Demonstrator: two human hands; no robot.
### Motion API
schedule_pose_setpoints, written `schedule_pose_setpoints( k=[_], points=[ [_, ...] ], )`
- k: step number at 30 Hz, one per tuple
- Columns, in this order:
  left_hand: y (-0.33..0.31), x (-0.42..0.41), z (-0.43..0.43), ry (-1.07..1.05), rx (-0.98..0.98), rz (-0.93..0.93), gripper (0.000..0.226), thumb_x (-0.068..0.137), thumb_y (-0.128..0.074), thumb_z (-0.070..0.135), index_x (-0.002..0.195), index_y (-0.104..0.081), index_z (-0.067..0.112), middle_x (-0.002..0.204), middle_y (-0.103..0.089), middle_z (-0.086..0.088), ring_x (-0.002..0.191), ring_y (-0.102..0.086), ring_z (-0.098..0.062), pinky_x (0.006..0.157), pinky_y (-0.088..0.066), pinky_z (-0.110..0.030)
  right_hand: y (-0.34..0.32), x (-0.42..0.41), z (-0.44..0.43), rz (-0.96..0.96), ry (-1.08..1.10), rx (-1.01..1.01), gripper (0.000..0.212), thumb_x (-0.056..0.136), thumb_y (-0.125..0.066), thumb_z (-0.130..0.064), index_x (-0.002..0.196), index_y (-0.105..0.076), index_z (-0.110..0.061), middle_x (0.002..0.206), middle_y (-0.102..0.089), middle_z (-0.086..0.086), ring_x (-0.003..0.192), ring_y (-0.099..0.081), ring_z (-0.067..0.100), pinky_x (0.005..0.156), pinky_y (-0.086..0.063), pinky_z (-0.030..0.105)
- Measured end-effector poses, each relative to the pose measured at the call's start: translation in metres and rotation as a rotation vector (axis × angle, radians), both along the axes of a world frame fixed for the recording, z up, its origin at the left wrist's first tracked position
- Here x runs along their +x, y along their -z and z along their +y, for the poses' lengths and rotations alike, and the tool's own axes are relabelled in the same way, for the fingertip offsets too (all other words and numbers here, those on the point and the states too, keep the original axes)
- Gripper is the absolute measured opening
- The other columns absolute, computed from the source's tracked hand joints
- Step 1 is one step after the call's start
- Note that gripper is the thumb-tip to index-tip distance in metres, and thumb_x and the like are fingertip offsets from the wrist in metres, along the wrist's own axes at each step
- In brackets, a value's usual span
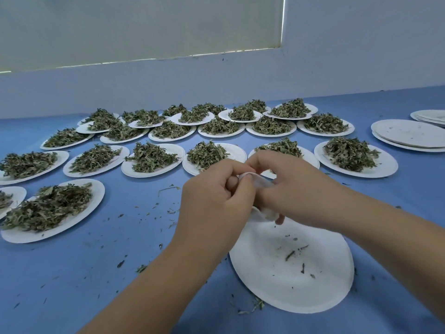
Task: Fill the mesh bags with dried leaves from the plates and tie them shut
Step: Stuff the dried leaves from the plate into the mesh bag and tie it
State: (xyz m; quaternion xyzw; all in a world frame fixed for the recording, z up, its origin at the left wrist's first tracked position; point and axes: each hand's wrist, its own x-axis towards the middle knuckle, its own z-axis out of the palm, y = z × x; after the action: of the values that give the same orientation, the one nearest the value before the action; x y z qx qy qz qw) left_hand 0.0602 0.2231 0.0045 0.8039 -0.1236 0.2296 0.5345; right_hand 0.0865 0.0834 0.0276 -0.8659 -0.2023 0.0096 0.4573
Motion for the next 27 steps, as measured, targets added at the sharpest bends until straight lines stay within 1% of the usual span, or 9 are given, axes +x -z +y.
schedule_pose_setpoints(
  k=[4, 8, 11, 14, 17, 19, 21, 24, 27],
  points=[
    [-0.001, 0.002, 0.003, -0.008, -0.010, -0.002, 0.019, 0.086, -0.062, 0.012, 0.077, -0.071, 0.026, 0.051, -0.047, 0.000, 0.043, -0.038, -0.005, 0.043, -0.029, -0.011, -0.004, 0.011, 0.011, 0.095, 0.029, -0.066, 0.013, 0.091, -0.059, -0.023, 0.079, -0.058, -0.019, 0.050, -0.057, -0.013, 0.041, -0.056, 0.008, 0.043, -0.053, 0.026],
    [-0.002, 0.006, 0.008, -0.013, -0.053, 0.009, 0.019, 0.086, -0.062, 0.012, 0.075, -0.070, 0.026, 0.053, -0.049, 0.000, 0.046, -0.041, -0.004, 0.045, -0.033, -0.012, -0.008, 0.014, 0.013, 0.160, -0.007, -0.011, 0.012, 0.092, -0.059, -0.022, 0.085, -0.067, -0.017, 0.072, -0.064, 0.001, 0.056, -0.063, 0.012, 0.050, -0.055, 0.028],
    [-0.002, 0.008, 0.009, -0.017, -0.084, 0.025, 0.017, 0.085, -0.062, 0.014, 0.073, -0.069, 0.024, 0.056, -0.053, 0.004, 0.051, -0.047, -0.004, 0.047, -0.040, -0.017, -0.017, 0.011, 0.005, 0.351, -0.256, 0.034, 0.022, 0.087, -0.060, -0.018, 0.105, -0.069, -0.025, 0.101, -0.067, 0.006, 0.085, -0.068, 0.018, 0.063, -0.056, 0.028],
    [-0.001, 0.009, 0.008, -0.009, -0.078, 0.012, 0.016, 0.086, -0.059, 0.014, 0.077, -0.069, 0.024, 0.059, -0.054, 0.000, 0.055, -0.052, -0.011, 0.051, -0.046, -0.025, -0.020, 0.007, 0.007, 0.253, -0.283, -0.059, 0.039, 0.068, -0.056, -0.008, 0.093, -0.068, -0.037, 0.089, -0.068, -0.006, 0.076, -0.066, 0.010, 0.061, -0.053, 0.020],
    [0.001, 0.007, 0.005, 0.022, -0.089, 0.003, 0.012, 0.082, -0.057, 0.020, 0.077, -0.068, 0.022, 0.058, -0.054, -0.002, 0.055, -0.055, -0.012, 0.054, -0.052, -0.029, -0.013, 0.008, 0.020, -0.033, -0.097, -0.173, 0.023, 0.074, -0.052, -0.003, 0.069, -0.059, -0.025, 0.067, -0.058, -0.005, 0.053, -0.051, 0.001, 0.046, -0.040, 0.012],
    [0.003, 0.007, 0.005, 0.015, -0.060, -0.028, 0.012, 0.084, -0.058, 0.019, 0.076, -0.066, 0.021, 0.059, -0.053, -0.003, 0.052, -0.048, -0.006, 0.050, -0.045, -0.021, -0.009, 0.011, 0.026, -0.140, -0.047, -0.238, 0.021, 0.078, -0.051, -0.006, 0.062, -0.049, -0.019, 0.061, -0.050, -0.004, 0.050, -0.041, 0.003, 0.044, -0.034, 0.015],
    [0.004, 0.009, 0.006, 0.009, -0.058, -0.021, 0.015, 0.087, -0.060, 0.013, 0.076, -0.066, 0.021, 0.061, -0.056, -0.003, 0.054, -0.050, -0.009, 0.051, -0.044, -0.023, -0.006, 0.015, 0.031, -0.196, -0.038, -0.289, 0.028, 0.079, -0.052, -0.006, 0.058, -0.041, -0.020, 0.059, -0.045, -0.004, 0.053, -0.036, 0.005, 0.048, -0.030, 0.018],
    [0.003, 0.010, 0.009, 0.009, -0.071, -0.011, 0.016, 0.088, -0.062, 0.013, 0.076, -0.068, 0.022, 0.063, -0.058, -0.004, 0.057, -0.053, -0.013, 0.052, -0.044, -0.023, -0.004, 0.018, 0.035, -0.208, 0.005, -0.349, 0.027, 0.082, -0.052, -0.007, 0.060, -0.043, -0.018, 0.063, -0.049, 0.001, 0.060, -0.041, 0.013, 0.054, -0.031, 0.025],
    [-0.003, 0.010, 0.011, 0.023, -0.159, -0.008, 0.011, 0.084, -0.062, 0.021, 0.076, -0.070, 0.025, 0.059, -0.059, 0.000, 0.051, -0.051, -0.008, 0.047, -0.040, -0.016, -0.011, 0.013, 0.029, 0.040, -0.014, -0.013, 0.017, 0.089, -0.056, -0.015, 0.079, -0.065, -0.025, 0.077, -0.068, -0.003, 0.068, -0.062, 0.009, 0.057, -0.047, 0.019]
  ],
)
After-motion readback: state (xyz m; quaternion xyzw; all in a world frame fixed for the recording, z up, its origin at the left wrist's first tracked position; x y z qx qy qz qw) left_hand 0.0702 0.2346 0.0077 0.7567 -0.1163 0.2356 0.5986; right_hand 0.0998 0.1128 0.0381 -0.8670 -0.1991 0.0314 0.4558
